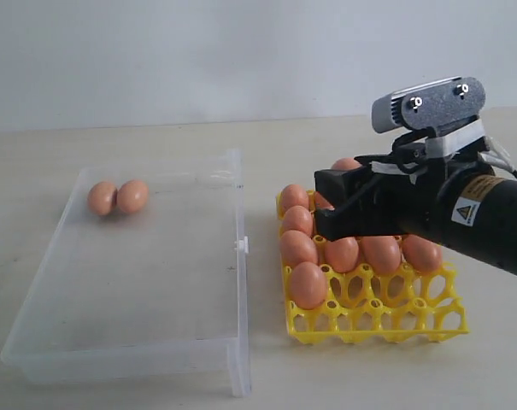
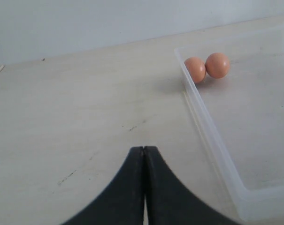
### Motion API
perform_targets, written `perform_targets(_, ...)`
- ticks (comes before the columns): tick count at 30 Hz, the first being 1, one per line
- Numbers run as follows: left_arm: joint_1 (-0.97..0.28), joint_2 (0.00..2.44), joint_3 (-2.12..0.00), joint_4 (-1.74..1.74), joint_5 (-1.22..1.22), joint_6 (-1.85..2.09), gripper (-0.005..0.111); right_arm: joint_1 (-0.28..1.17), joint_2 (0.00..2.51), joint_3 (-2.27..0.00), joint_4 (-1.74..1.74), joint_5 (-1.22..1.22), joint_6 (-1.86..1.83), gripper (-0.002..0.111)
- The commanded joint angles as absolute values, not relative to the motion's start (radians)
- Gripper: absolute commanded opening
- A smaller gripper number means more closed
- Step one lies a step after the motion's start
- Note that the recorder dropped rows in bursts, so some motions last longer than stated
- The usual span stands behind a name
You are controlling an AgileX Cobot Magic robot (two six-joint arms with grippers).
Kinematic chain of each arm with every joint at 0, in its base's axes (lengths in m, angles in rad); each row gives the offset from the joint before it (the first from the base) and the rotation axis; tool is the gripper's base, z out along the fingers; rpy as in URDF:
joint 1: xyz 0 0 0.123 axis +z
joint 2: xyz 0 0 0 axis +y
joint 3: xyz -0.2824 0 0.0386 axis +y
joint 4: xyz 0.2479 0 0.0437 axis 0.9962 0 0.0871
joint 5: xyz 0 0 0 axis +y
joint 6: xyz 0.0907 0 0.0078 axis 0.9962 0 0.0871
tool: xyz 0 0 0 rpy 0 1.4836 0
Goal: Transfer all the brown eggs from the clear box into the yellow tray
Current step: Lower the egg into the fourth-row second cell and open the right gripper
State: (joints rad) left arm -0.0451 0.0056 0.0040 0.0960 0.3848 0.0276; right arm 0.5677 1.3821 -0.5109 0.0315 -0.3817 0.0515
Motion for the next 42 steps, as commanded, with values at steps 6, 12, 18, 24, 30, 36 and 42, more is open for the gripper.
perform_targets(6,-0.05,0.0,0.0,0.095,0.379,0.023,0.0,0.563,1.499,-0.505,0.036,-0.33,0.047,0.0)
perform_targets(12,-0.05,0.0,0.0,0.095,0.379,0.023,0.0,0.563,1.551,-0.505,0.036,-0.321,0.053,0.0)
perform_targets(18,-0.05,0.0,0.0,0.095,0.379,0.023,0.0,0.563,1.571,-0.505,0.036,-0.311,0.053,0.0)
perform_targets(24,-0.05,0.0,0.0,0.095,0.379,0.023,0.0,0.563,1.59,-0.505,0.036,-0.304,0.055,0.0)
perform_targets(30,-0.05,0.0,0.0,0.095,0.379,0.023,0.0,0.563,1.606,-0.505,0.036,-0.304,0.055,0.0)
perform_targets(36,-0.05,0.0,0.0,0.095,0.379,0.023,0.0,0.563,1.608,-0.505,0.036,-0.308,0.055,0.0)
perform_targets(42,-0.05,0.0,0.0,0.095,0.379,0.023,0.0,0.563,1.608,-0.505,0.047,-0.304,0.055,0.0)
